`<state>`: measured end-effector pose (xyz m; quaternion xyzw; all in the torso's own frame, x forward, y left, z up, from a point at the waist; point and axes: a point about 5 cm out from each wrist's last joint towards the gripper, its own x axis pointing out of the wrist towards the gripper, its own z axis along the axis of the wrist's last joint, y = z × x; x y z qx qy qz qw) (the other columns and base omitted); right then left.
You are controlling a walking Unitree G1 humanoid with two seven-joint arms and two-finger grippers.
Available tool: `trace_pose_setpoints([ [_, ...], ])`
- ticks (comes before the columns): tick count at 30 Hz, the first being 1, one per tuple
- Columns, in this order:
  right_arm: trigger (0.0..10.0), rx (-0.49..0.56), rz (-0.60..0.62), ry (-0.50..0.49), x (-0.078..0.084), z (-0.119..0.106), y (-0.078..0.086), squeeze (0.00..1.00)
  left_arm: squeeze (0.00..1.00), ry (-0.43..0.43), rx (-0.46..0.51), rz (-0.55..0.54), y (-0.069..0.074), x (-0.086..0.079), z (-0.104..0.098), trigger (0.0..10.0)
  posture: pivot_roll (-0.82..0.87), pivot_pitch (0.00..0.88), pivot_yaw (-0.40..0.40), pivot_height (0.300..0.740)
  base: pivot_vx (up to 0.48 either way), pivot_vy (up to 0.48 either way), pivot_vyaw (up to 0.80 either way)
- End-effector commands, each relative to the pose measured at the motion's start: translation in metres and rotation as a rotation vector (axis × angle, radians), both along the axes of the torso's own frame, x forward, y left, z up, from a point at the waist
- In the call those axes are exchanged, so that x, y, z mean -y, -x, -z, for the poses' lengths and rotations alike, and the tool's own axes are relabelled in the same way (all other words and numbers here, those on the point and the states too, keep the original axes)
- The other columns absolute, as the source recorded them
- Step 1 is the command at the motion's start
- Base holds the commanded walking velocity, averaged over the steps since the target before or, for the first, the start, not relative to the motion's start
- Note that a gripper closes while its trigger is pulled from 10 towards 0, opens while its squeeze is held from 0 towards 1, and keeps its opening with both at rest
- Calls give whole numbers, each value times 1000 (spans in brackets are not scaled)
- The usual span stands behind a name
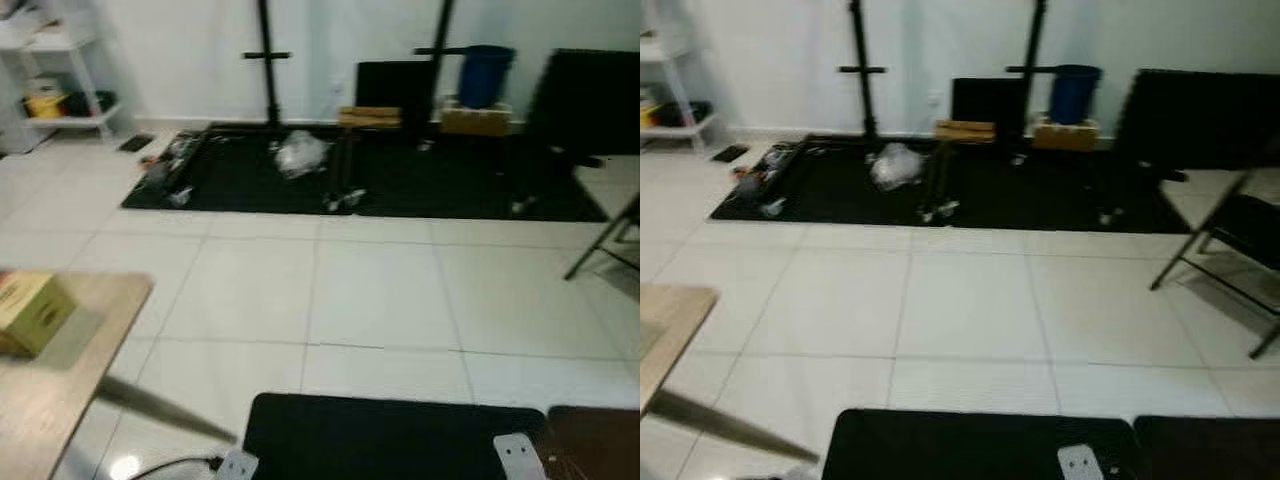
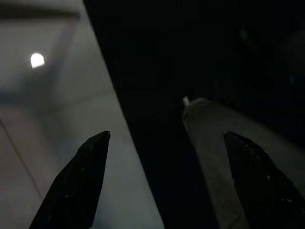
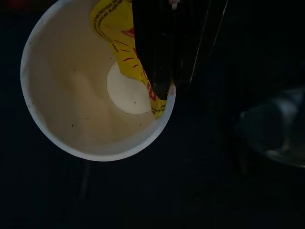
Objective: Restocking fridge
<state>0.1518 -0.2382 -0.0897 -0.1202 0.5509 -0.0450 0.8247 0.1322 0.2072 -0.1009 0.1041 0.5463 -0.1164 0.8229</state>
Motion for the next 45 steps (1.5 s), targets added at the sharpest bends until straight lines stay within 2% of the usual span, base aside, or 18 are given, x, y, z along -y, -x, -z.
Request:
trace_pose_setpoints([
  [1,10000,-11,-3,-13,-5,3,3,0,0,-1,-37,-3,11,-2,3,10000,43,0,-4,740,0,0,-781],
  [45,10000,5,-30,8,-4,2,2,0,0,-3,-33,-2,10,-2,3,10000,40,0,-4,740,0,0,-782],
])
